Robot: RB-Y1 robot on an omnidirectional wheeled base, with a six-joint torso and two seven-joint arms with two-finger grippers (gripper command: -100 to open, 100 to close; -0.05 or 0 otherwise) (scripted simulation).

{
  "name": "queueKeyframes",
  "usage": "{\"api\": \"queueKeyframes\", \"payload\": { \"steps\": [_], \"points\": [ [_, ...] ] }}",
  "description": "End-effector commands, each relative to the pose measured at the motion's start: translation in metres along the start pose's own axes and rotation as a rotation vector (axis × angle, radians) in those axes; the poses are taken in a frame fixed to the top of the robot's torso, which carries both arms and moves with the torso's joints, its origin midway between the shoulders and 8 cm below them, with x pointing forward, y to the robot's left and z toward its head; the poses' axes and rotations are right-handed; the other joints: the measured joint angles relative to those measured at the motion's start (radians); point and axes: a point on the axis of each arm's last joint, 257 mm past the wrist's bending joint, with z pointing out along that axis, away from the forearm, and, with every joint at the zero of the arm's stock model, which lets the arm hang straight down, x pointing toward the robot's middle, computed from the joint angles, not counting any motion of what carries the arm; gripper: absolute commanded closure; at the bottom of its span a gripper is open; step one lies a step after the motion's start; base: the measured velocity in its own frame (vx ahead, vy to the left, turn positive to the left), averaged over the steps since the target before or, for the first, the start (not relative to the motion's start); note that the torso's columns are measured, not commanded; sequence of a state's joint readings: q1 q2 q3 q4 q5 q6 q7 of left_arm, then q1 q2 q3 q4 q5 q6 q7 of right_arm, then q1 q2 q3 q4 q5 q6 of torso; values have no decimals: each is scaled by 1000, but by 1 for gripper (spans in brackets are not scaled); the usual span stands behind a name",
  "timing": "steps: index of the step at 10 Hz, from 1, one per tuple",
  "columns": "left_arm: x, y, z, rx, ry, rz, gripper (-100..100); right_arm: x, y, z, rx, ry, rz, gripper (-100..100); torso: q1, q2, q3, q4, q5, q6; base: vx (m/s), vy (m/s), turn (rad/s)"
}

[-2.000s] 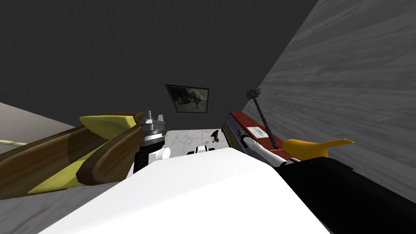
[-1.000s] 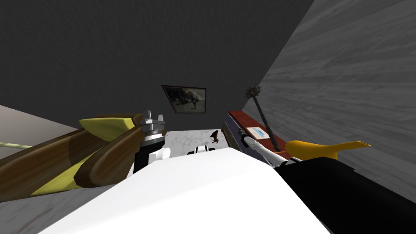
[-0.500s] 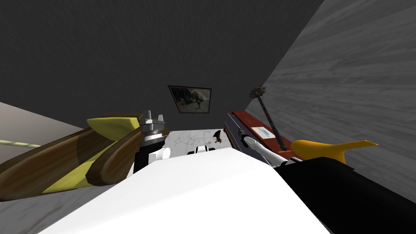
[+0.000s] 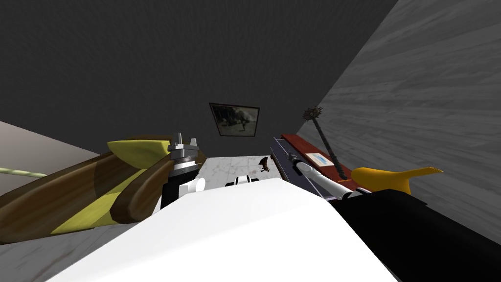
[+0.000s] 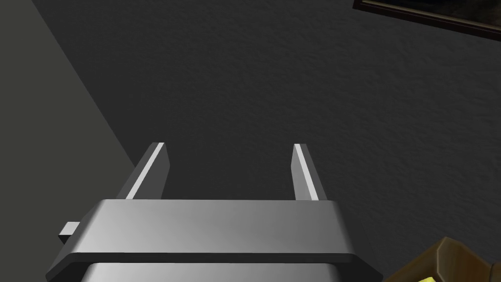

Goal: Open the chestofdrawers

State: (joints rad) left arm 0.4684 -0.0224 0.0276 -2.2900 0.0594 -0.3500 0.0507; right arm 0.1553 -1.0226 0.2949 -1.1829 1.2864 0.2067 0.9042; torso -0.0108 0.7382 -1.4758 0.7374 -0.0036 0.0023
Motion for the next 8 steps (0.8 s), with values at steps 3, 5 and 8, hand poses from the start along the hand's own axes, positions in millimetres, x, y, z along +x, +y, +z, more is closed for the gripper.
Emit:
{"api": "queueKeyframes", "payload": {
  "steps": [3, 5, 8],
  "points": [
    [0, 0, 0, 0, 0, 0, 0, 12, -14, 1, -3, -7, 1, 0, 12, -1, 0, 0, 4, -2, -2, 14, -19],
    [0, 0, 0, 0, 0, 0, 0, 12, -14, 1, -3, -7, 1, 0, 11, 0, 0, 1, 4, -2, 0, 0, 0],
    [0, 0, 0, 0, 0, 0, 0, 12, -14, 1, -3, -7, 1, 0, 11, 0, 0, 1, 4, -2, 0, 0, 0]
  ]
}}
